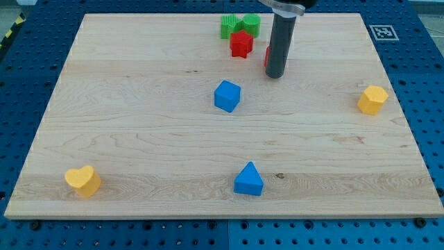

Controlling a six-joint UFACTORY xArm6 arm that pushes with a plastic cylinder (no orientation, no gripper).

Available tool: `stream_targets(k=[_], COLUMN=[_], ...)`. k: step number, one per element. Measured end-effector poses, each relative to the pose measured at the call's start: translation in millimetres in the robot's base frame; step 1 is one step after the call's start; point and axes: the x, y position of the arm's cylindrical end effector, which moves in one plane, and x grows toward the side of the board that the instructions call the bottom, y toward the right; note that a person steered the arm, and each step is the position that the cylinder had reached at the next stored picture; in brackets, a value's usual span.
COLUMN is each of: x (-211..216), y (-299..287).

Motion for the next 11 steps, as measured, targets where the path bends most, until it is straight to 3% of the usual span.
stream_targets(k=[2, 9, 11], x=[-21, -18, -50], y=[-5, 40, 27])
